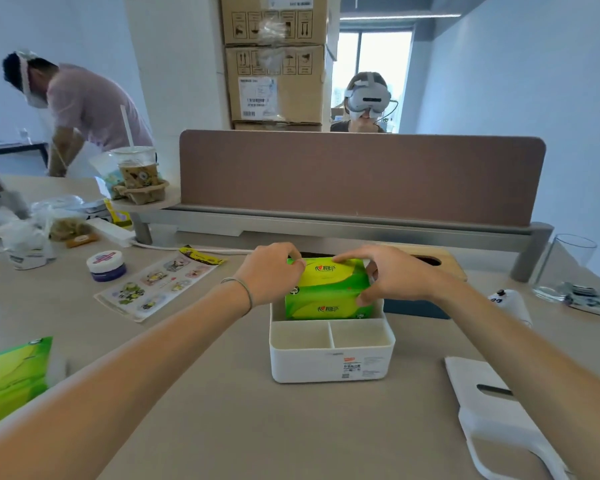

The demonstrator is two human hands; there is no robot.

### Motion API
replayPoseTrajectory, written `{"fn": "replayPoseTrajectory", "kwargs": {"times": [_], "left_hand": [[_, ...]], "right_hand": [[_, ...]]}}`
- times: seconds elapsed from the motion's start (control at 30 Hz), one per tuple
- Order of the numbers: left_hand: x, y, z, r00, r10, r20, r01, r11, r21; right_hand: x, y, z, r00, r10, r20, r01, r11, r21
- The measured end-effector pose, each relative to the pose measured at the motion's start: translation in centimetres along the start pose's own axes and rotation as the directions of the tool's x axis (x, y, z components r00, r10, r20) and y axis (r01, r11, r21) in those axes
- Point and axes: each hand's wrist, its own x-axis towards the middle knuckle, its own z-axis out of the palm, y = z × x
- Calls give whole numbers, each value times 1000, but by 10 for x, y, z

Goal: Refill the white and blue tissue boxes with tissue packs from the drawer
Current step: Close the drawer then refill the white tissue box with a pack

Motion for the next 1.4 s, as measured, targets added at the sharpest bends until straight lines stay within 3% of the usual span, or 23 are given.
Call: {"fn": "replayPoseTrajectory", "kwargs": {"times": [0.27,0.43,0.6,0.73,0.93,1.07,1.23,1.4], "left_hand": [[-1,-1,8,999,-30,40,26,995,96],[-4,5,7,998,-58,-34,63,982,178],[-22,33,9,988,64,-144,-17,953,304],[-40,68,23,972,183,-147,-128,938,321],[-62,120,71,933,358,-31,-347,920,182],[-75,143,111,876,466,125,-478,872,104],[-81,159,157,788,496,364,-542,840,28],[-82,166,177,735,510,446,-585,810,38]], "right_hand": [[-4,1,12,1000,0,-4,0,999,-34],[-20,-1,4,998,-18,-52,18,1000,-3],[-53,5,-12,992,-20,-126,12,998,-69],[-96,13,-22,986,22,-167,-34,997,-67],[-163,42,-29,977,140,-160,-155,984,-86],[-205,70,-32,965,238,-107,-248,965,-89],[-244,101,-23,933,358,-40,-360,930,-72],[-262,114,-12,924,381,-28,-382,922,-61]]}}
